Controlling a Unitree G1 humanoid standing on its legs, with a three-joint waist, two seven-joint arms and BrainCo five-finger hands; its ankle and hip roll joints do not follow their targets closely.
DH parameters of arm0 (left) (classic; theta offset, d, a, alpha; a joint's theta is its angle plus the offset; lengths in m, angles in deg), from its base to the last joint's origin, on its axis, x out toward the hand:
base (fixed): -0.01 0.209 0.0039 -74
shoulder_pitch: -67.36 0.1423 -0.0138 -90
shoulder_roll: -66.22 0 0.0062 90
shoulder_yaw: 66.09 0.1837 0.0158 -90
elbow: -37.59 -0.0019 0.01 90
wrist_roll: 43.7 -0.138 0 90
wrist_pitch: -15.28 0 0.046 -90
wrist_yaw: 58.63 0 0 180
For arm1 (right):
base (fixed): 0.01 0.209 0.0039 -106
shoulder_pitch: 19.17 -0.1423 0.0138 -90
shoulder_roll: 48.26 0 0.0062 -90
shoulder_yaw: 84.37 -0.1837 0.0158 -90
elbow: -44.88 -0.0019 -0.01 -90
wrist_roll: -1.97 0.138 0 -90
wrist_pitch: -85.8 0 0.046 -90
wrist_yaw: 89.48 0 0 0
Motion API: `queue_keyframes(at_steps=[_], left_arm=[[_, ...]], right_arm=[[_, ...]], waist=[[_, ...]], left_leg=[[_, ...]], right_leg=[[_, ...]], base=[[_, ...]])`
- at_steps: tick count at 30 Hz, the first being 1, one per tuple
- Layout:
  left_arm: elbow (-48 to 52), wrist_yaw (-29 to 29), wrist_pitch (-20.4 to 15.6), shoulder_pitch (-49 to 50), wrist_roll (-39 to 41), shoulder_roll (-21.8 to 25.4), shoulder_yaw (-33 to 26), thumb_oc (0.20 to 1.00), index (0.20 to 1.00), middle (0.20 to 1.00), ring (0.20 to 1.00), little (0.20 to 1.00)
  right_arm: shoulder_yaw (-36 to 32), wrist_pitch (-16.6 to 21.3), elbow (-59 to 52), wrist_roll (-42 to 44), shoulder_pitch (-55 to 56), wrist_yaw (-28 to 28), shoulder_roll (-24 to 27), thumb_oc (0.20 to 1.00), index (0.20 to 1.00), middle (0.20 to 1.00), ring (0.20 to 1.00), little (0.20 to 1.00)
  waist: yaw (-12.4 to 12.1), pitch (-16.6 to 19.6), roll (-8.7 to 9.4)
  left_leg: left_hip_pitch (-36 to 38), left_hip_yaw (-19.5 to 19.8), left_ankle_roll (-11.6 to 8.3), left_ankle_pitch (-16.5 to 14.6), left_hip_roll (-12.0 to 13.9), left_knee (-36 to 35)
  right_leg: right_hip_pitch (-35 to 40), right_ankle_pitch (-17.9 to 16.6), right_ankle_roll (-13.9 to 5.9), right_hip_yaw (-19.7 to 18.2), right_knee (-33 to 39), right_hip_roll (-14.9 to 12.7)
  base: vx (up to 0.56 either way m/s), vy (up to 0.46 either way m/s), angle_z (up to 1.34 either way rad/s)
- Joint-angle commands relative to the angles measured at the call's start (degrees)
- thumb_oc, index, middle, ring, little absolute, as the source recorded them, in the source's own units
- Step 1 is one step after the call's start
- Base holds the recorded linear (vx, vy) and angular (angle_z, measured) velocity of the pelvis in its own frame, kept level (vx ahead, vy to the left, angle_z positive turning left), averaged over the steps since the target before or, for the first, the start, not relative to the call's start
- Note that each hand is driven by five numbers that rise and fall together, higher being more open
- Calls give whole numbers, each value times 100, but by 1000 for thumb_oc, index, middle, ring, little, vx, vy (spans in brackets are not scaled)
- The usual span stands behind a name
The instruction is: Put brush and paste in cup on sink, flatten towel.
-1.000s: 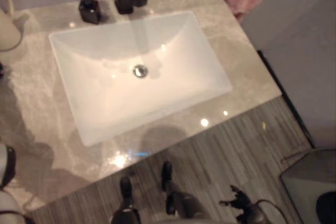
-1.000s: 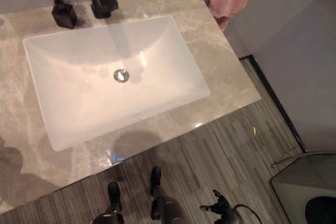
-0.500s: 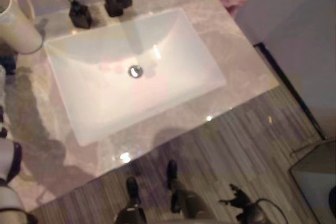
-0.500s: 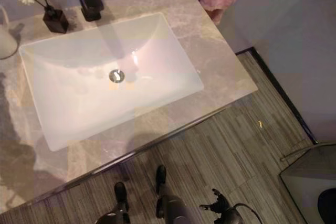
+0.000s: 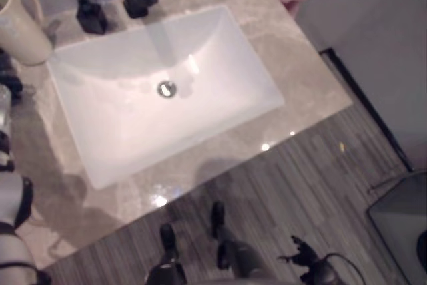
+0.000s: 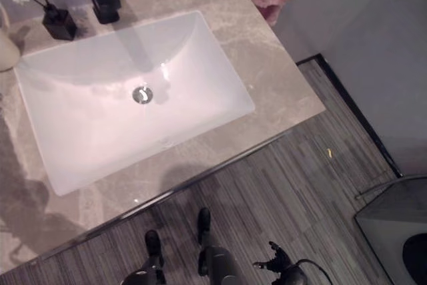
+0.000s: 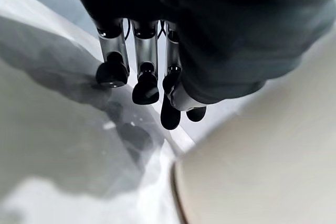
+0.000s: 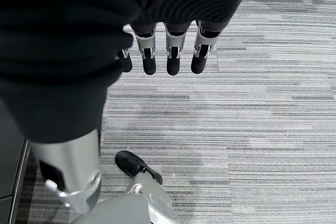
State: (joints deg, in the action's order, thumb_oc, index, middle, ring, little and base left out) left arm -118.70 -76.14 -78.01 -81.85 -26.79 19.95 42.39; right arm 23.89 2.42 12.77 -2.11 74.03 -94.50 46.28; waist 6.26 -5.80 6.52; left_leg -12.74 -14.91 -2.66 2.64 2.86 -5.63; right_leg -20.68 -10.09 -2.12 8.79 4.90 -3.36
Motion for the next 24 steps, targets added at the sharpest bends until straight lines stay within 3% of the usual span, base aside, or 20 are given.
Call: queue_keyframes(at_steps=[1,9,11,13,18,24], left_arm=[[556,-285,-184,568,-301,157,-729,200,200,200,200,200],[2713,-330,-261,3133,-685,222,-2473,200,200,200,200,200],[3956,-181,-395,4373,-578,-139,-3220,200,200,200,200,200],[4395,-46,-482,4908,-450,-319,-3524,200,200,200,200,200],[5419,439,-816,5553,419,-662,-3574,200,200,200,200,200],[5953,723,-876,5801,751,-736,-3468,200,200,200,200,200]], right_arm=[[-97,-1,151,-56,165,-31,254,1000,1000,1000,1000,1000],[-394,-39,17,-231,345,34,252,1000,1000,1000,1000,1000],[-583,-67,23,-259,377,34,253,1000,1000,1000,1000,1000],[-613,-79,40,-309,399,70,285,1000,1000,1000,1000,1000],[-680,-110,28,-342,412,95,346,1000,1000,1000,1000,1000],[-681,-103,5,-400,485,135,401,1000,1000,1000,1000,1000]], waist=[[-126,114,-181],[-423,279,-140],[-541,306,-157],[-545,351,-178],[-544,350,-260],[-492,305,-332]], left_leg=[[2,698,35,-211,108,63],[364,878,-27,-261,179,63],[443,960,-38,-269,199,63],[426,984,-33,-246,194,63],[378,1027,-22,-212,174,63],[324,1006,-5,-201,144,63]], right_leg=[[722,487,-790,471,10,-383],[1250,727,-703,780,10,-332],[1384,785,-667,848,10,-303],[1385,791,-648,879,10,-307],[1370,776,-627,914,10,-329],[1290,731,-630,861,10,-346]], base=[[37,-77,15],[-4,-39,28],[-44,-19,25],[-54,3,12],[-41,14,15],[-5,4,-2]])
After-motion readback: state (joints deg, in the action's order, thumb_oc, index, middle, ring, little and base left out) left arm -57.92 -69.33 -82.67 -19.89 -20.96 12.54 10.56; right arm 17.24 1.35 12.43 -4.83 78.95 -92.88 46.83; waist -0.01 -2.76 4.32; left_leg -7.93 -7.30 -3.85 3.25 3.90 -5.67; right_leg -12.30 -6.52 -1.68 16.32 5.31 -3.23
